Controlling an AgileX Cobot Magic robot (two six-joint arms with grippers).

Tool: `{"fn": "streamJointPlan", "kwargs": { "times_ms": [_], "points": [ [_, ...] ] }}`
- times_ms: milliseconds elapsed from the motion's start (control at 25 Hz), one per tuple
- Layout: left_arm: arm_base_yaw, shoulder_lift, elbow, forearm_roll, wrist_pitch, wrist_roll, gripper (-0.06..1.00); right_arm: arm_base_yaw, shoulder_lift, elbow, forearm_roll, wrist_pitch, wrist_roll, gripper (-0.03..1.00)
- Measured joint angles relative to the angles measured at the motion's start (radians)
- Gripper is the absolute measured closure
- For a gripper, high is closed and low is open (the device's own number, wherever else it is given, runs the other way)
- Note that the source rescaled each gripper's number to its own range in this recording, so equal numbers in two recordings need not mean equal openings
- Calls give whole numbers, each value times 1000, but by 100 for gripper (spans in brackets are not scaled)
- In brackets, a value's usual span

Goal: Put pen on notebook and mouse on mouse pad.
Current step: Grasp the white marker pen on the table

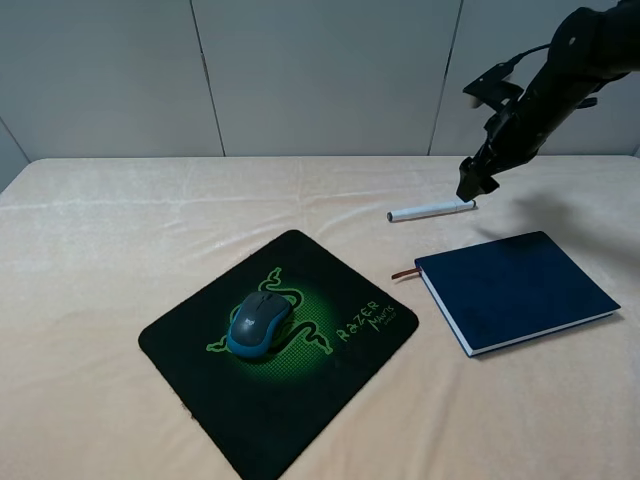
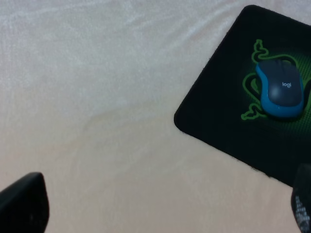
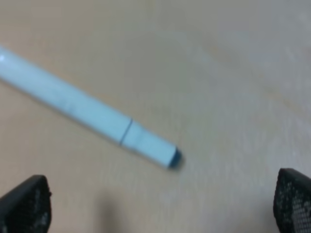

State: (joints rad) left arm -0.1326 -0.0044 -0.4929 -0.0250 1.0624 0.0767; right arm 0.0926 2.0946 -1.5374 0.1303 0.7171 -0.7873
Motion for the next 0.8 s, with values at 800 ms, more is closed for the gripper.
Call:
{"fn": "streamJointPlan", "kwargs": {
  "times_ms": [800],
  "points": [
    [0,0,0,0,0,1,-6,50,130,-55,49,6,-54,-3]
  ]
}}
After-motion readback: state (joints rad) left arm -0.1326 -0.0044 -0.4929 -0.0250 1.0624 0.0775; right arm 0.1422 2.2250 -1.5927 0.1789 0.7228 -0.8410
